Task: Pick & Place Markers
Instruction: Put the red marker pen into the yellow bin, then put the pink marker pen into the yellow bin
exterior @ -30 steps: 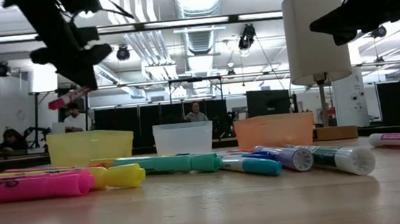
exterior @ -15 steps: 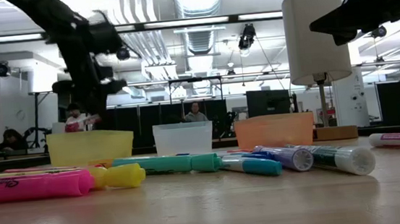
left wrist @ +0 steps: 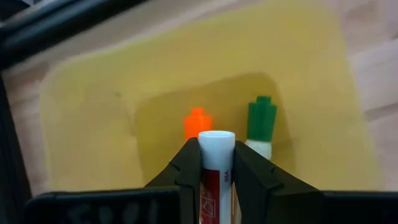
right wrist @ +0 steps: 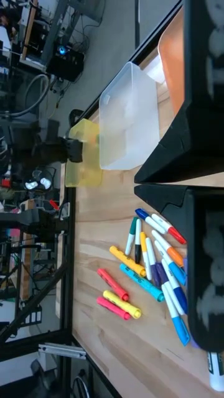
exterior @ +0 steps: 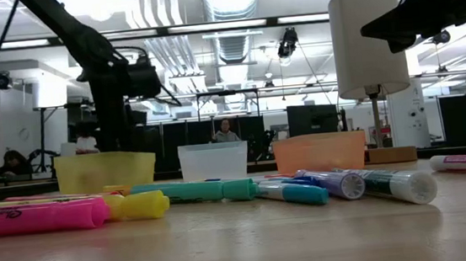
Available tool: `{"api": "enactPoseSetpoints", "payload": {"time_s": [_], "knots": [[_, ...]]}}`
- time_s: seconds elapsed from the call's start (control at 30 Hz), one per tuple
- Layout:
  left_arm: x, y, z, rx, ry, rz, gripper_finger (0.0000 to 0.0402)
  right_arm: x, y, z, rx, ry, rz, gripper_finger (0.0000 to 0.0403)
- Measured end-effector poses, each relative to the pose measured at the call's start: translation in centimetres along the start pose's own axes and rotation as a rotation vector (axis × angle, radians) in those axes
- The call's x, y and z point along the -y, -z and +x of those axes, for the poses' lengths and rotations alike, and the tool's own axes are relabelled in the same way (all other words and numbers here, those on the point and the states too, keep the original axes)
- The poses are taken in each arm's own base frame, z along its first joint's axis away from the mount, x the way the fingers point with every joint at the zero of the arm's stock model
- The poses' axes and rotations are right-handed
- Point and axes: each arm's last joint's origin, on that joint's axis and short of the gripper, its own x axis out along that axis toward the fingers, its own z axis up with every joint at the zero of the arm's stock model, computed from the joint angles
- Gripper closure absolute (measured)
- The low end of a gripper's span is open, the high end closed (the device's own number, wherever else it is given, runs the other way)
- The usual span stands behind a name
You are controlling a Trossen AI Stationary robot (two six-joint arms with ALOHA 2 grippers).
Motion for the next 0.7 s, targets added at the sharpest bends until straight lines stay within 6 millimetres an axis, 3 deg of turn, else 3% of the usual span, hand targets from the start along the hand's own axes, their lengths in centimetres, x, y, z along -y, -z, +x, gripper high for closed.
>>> {"api": "enactPoseSetpoints", "payload": {"time_s": [0.17, 0.53, 0.7], "knots": [[0.1, 0.0, 0.3, 0.001, -0.014, -0.013, 0.0329, 0.0, 0.0, 0.0, 0.0, 0.0, 0.0, 0.0394], [0.0, -0.3, 0.0, 0.017, -0.015, -0.011, 0.0245, 0.0, 0.0, 0.0, 0.0, 0.0, 0.0, 0.0394], [-0.2, -0.5, -0.7, 0.029, -0.017, 0.018, 0.0233, 0.0, 0.0, 0.0, 0.0, 0.0, 0.0, 0.0394]]}}
